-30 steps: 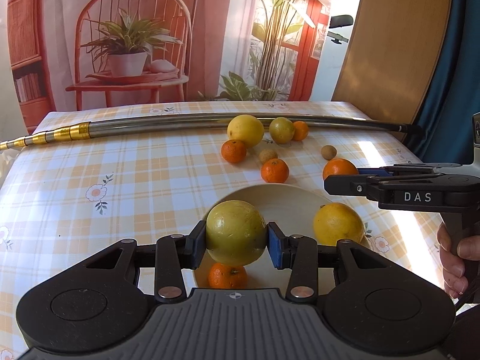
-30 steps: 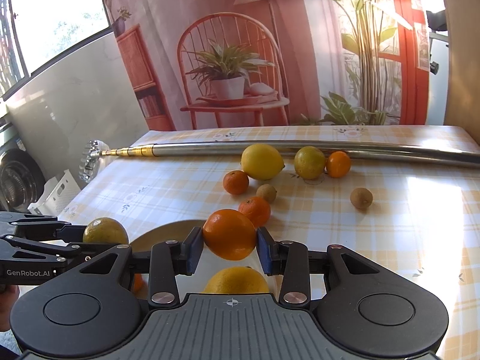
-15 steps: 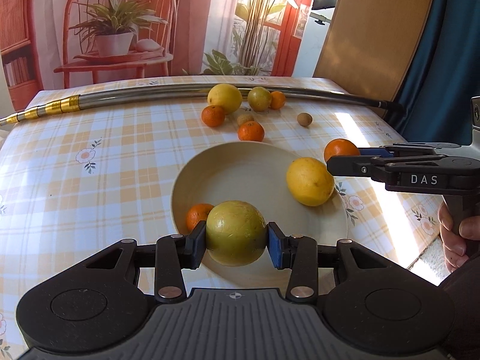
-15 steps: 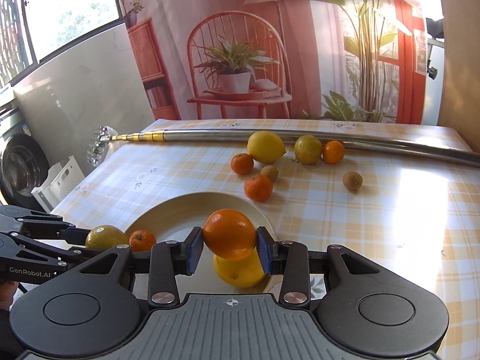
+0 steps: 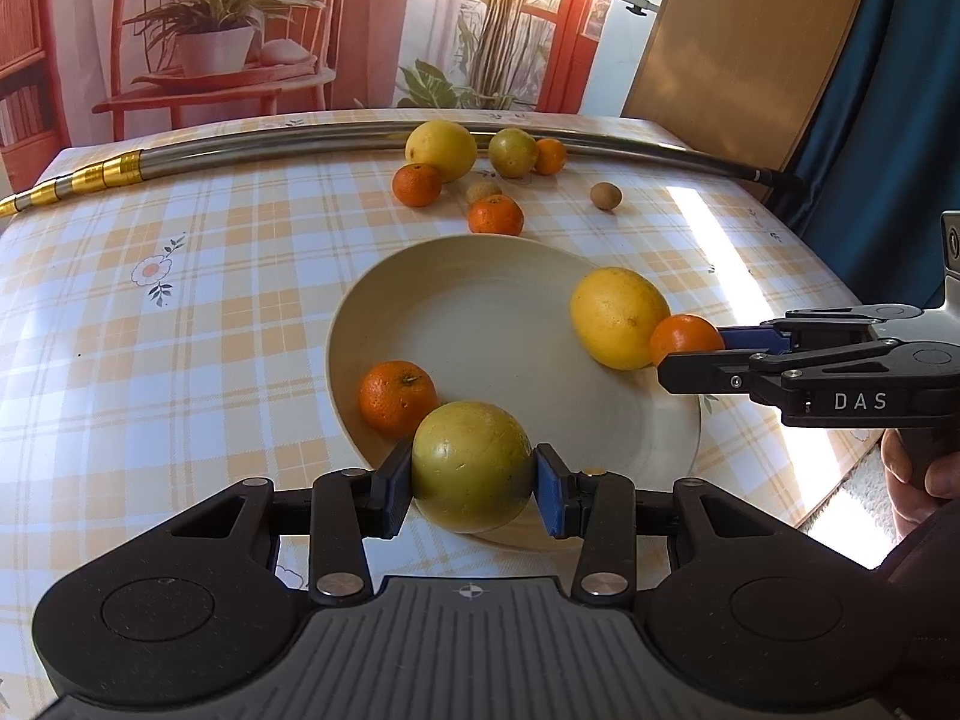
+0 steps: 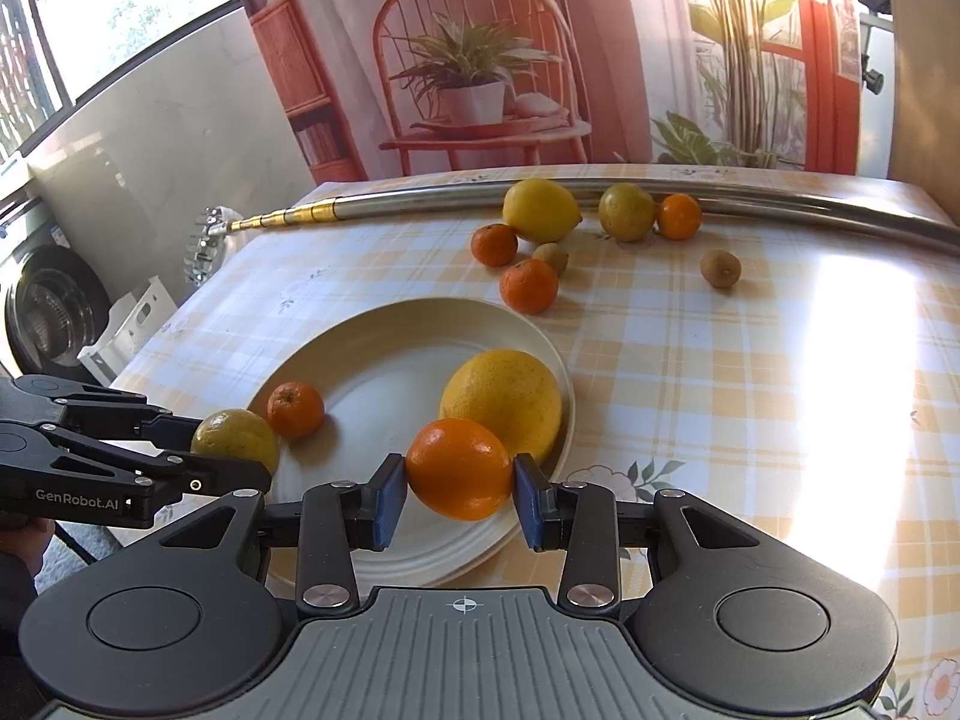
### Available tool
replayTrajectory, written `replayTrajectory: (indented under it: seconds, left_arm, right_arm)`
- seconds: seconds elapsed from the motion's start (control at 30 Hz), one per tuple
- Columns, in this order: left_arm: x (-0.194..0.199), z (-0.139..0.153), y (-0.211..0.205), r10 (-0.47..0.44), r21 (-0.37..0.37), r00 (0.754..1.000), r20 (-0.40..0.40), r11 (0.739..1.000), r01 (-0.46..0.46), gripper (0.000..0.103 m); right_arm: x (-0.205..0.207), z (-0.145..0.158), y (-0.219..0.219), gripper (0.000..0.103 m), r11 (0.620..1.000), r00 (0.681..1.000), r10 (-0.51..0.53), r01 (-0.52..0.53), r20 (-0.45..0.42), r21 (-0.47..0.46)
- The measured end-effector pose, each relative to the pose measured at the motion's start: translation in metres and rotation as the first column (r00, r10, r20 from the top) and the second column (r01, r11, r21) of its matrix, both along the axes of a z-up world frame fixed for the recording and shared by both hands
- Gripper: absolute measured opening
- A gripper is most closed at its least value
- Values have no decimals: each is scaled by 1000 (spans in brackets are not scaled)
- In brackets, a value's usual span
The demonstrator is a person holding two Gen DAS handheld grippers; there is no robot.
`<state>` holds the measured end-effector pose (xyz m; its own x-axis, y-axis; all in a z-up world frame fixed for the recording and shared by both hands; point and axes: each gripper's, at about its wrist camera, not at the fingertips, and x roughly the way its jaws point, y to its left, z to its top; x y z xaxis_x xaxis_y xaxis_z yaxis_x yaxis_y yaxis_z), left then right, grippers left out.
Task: Organize fruits
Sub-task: 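Lower the green-yellow citrus with the left tool while the right tool lowers the orange, opening both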
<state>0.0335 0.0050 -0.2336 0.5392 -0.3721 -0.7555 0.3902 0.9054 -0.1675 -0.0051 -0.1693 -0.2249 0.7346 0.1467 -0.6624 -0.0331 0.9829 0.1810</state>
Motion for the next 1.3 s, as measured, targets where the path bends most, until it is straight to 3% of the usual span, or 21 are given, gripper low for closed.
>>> replayTrajectory:
  seconds: [0.5, 0.67, 1.0, 1.3]
  left_arm:
    - [14, -10, -15, -10, 128, 999, 39, 992, 5, 44]
    - [18, -11, -20, -6, 186, 996, 90, 983, -11, 44]
    - [14, -11, -21, 12, 183, 992, 127, 983, -35, 45]
    - [4, 0, -5, 84, 64, 984, 154, 993, -95, 45]
  right_arm:
    - [15, -12, 2, 34, 1000, 999, 21, -21, -38, -12]
    - [21, -13, -4, 33, 1000, 999, 4, -4, -31, 1]
    - [17, -11, -4, 33, 1000, 1000, -7, 7, -20, -9]
    - [11, -4, -6, 38, 999, 999, -29, 29, 20, -14]
